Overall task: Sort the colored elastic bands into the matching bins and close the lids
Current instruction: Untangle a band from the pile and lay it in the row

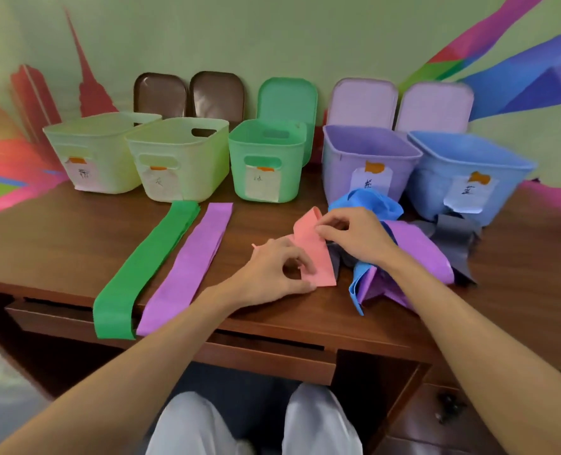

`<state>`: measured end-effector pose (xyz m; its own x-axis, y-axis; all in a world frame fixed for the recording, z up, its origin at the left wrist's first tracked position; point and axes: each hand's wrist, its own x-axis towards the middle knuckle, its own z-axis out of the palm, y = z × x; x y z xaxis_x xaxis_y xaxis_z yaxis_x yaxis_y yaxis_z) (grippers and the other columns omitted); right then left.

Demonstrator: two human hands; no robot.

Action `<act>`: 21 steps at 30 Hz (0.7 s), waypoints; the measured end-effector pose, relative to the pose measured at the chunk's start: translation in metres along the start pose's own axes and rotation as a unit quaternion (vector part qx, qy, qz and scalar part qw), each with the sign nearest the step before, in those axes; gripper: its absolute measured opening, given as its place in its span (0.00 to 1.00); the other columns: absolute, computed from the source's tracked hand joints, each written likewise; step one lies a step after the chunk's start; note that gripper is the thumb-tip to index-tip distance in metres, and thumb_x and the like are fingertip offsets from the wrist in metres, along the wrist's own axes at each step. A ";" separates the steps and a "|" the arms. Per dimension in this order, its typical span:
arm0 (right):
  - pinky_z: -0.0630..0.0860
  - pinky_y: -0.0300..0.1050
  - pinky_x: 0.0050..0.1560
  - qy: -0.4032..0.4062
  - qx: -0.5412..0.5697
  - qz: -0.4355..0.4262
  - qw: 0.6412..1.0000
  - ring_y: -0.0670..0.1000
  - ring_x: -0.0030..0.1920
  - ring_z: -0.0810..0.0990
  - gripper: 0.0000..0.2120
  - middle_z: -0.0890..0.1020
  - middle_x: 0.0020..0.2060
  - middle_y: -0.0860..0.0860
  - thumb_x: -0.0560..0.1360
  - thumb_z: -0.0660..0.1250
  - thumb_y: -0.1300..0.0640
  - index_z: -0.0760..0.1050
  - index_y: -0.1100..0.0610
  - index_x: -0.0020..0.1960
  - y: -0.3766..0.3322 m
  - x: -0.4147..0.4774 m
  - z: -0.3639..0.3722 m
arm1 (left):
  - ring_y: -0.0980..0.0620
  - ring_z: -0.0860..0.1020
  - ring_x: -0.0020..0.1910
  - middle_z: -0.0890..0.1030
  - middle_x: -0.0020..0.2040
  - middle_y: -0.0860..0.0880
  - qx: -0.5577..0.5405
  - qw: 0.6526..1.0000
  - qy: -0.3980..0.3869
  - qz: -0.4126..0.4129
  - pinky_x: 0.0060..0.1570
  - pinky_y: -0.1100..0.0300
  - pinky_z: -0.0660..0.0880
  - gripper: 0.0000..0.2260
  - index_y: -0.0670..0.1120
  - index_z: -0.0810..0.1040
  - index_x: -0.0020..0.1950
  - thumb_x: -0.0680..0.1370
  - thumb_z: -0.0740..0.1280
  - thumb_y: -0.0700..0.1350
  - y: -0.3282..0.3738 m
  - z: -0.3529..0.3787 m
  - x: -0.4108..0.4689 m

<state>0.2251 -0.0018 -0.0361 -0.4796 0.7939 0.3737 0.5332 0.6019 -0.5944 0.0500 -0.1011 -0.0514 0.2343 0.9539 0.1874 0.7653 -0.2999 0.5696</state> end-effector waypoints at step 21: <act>0.72 0.36 0.30 0.169 0.306 0.011 0.937 0.46 0.24 0.73 0.02 0.79 0.25 0.50 0.75 0.69 0.62 0.81 0.58 0.45 0.006 -0.012 -0.006 | 0.58 0.74 0.58 0.78 0.56 0.54 -0.231 0.942 0.222 -0.104 0.59 0.61 0.69 0.13 0.53 0.75 0.62 0.77 0.64 0.49 0.002 0.021 0.035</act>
<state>0.2377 -0.0069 -0.0398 -0.1705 0.8499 0.4987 -0.0078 0.5049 -0.8632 0.0724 -0.0680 -0.0605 -0.2436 0.9255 0.2901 0.4004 -0.1765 0.8992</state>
